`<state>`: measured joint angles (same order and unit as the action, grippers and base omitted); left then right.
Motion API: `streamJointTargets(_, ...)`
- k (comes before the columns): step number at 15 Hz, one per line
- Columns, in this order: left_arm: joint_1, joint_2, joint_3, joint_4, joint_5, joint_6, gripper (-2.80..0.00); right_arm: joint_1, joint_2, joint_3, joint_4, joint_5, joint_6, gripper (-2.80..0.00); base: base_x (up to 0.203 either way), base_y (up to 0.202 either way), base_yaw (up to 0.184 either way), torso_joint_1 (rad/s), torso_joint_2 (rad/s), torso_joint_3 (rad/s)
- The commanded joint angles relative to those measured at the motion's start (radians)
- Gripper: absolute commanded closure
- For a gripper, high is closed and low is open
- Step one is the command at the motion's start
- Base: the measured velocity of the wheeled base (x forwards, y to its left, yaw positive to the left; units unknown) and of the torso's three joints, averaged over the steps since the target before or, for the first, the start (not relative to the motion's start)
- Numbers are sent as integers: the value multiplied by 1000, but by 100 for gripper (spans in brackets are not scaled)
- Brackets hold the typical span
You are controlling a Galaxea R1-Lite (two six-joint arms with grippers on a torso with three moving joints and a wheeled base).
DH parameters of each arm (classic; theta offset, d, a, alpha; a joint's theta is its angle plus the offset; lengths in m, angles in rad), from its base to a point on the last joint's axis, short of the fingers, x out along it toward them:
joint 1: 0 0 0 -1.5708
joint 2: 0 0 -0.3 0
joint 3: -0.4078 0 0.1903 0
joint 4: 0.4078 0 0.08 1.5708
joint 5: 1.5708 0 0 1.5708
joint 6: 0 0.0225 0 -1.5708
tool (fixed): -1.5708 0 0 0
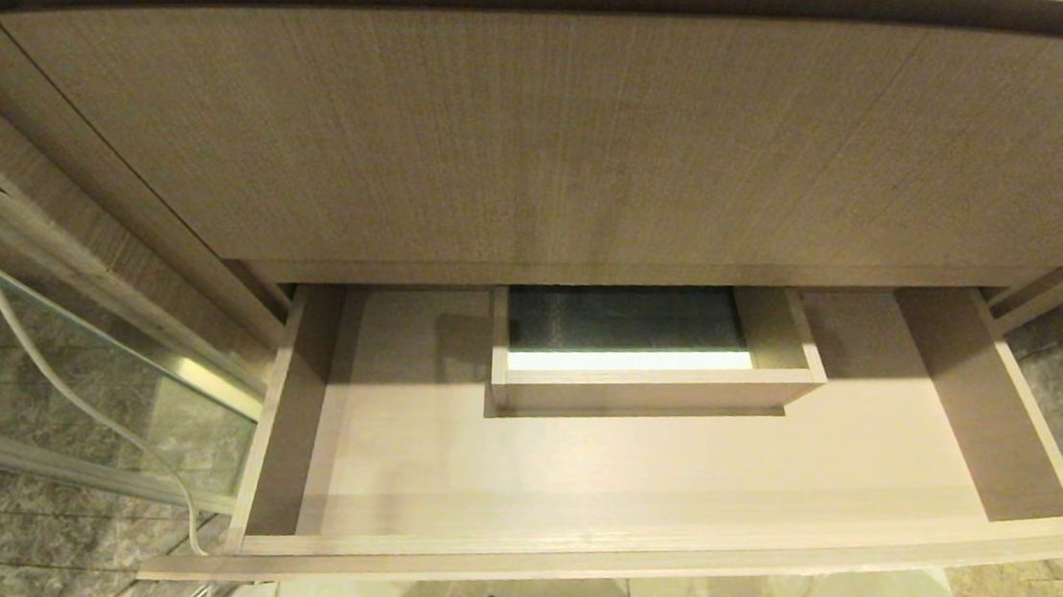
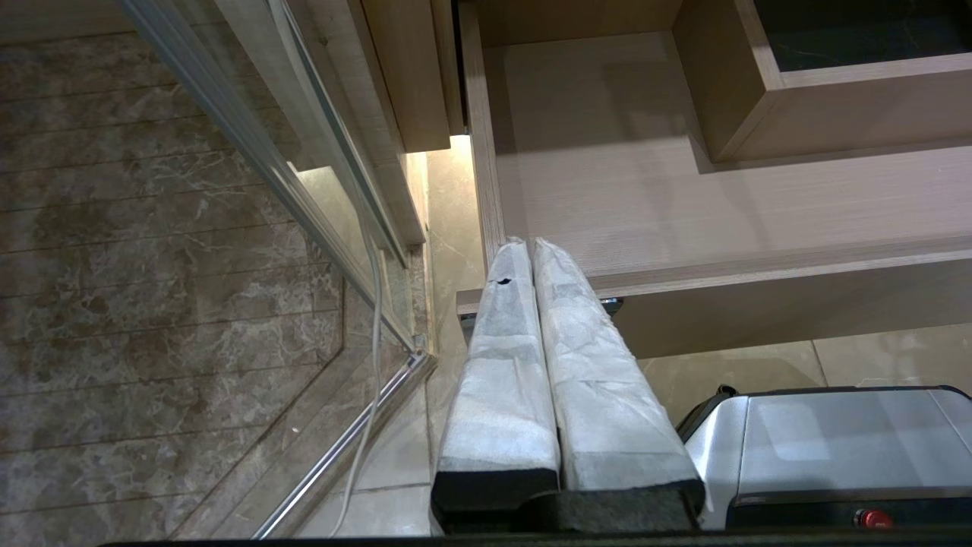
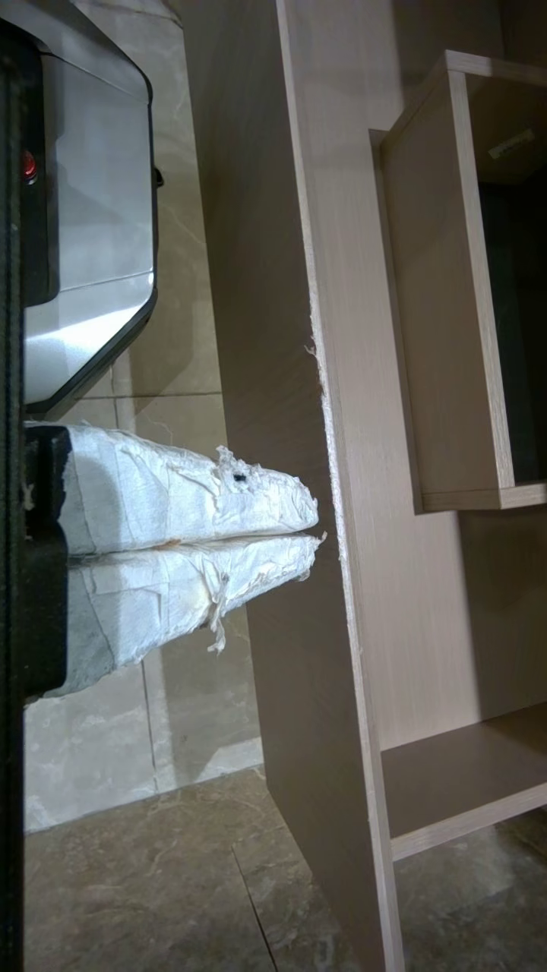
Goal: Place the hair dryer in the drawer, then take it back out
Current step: Pick up the hairdryer
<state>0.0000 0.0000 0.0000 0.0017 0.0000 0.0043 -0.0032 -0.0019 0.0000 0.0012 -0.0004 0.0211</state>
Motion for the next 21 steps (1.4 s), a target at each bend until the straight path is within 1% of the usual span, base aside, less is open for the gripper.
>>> streamJointTargets(1, 0, 0, 1, 0, 0, 0, 0, 0, 0, 2, 0, 0, -1, 0, 0, 0, 0, 0, 0, 0)
streamJointTargets(9, 0, 0, 0, 0, 0, 0, 0, 0, 0, 2, -1, -3, 5, 0, 0, 0, 0, 18, -22, -2)
streamJointTargets(14, 0, 0, 1, 0, 0, 0, 0, 0, 0, 2, -1, -3, 7, 0, 0, 0, 0, 239, -437, -178)
streamJointTargets(18, 0, 0, 1, 0, 0, 0, 0, 0, 0, 2, -1, -3, 7, 0, 0, 0, 0, 118, -491, -209)
streamJointTargets(21, 0, 0, 2, 0, 0, 0, 0, 0, 0, 2, -1, -3, 7, 0, 0, 0, 0, 451, -494, -229)
